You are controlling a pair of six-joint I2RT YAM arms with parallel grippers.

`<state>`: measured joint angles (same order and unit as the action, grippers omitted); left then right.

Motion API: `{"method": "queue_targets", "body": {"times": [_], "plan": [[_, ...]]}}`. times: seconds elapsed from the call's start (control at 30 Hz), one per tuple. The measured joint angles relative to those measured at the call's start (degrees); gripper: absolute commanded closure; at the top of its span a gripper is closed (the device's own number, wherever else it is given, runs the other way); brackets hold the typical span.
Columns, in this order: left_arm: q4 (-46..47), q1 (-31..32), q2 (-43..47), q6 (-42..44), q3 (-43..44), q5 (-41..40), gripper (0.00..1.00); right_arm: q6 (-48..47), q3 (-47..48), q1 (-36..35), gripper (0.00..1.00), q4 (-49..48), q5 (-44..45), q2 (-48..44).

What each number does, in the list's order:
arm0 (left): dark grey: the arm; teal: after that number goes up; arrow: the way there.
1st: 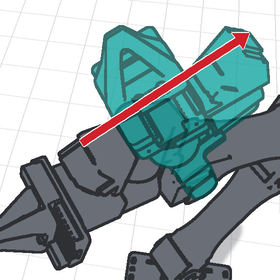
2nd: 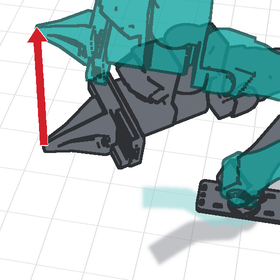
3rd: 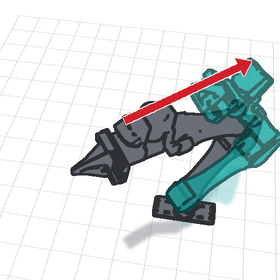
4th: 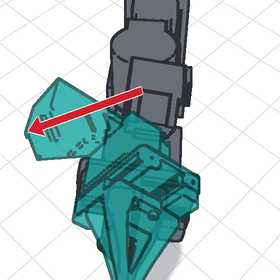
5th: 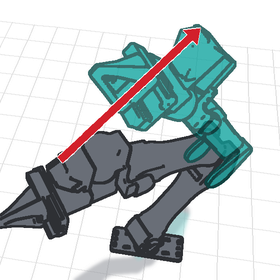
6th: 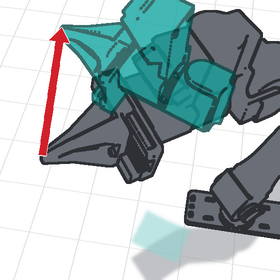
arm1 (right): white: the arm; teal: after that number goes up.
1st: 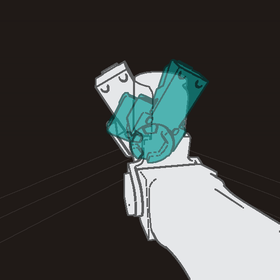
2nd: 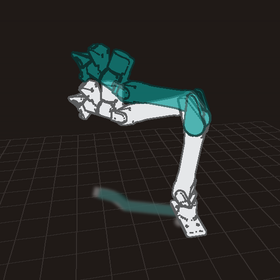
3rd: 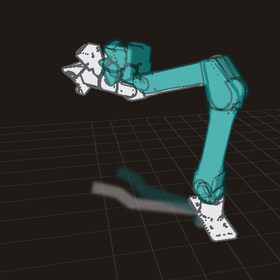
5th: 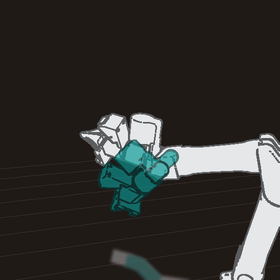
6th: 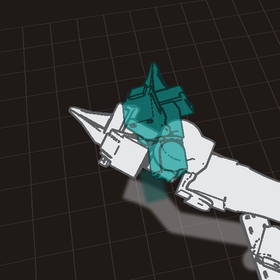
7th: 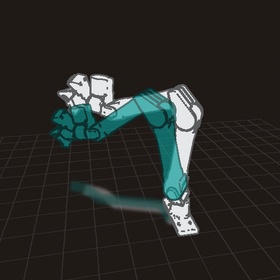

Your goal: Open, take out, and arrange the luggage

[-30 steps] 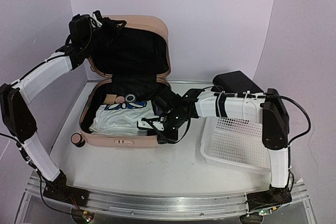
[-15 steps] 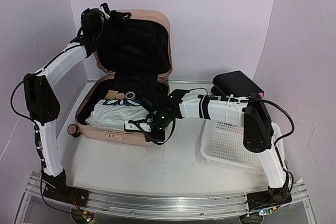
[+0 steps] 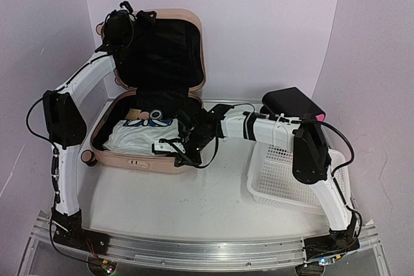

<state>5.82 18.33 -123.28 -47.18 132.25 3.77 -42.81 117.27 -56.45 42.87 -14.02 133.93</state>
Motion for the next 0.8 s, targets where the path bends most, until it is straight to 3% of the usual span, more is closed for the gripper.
{"method": "queue_targets", "body": {"times": [0.47, 0.57, 0.63, 0.67, 0.73, 0.8], "plan": [[2.6, -0.7, -13.8, 5.3, 16.9, -9.0, 0.99, -5.8, 5.5, 4.3, 1.0, 1.4, -7.7, 3.6], [5.2, -0.7, -14.5, 6.5, 16.9, -10.1, 0.67, -5.8, 6.1, 4.4, 1.0, 1.6, -8.0, 3.9], [6.5, -0.7, -15.0, 9.4, 16.9, -11.6, 0.32, -5.7, 6.1, 4.4, 1.0, 1.6, -7.9, 3.9], [7.0, -0.9, -15.1, 12.1, 16.9, -12.6, 0.19, -5.5, 6.1, 4.4, 1.0, 1.6, -7.8, 3.9], [7.2, -1.8, -15.2, 16.3, 16.8, -13.9, 0.06, -4.9, 6.1, 4.4, 1.0, 1.5, -7.8, 3.9], [7.3, -3.3, -14.6, 19.4, 15.0, -13.9, 0.03, -4.2, 6.1, 4.3, 1.0, 1.4, -7.5, 4.0]]}}
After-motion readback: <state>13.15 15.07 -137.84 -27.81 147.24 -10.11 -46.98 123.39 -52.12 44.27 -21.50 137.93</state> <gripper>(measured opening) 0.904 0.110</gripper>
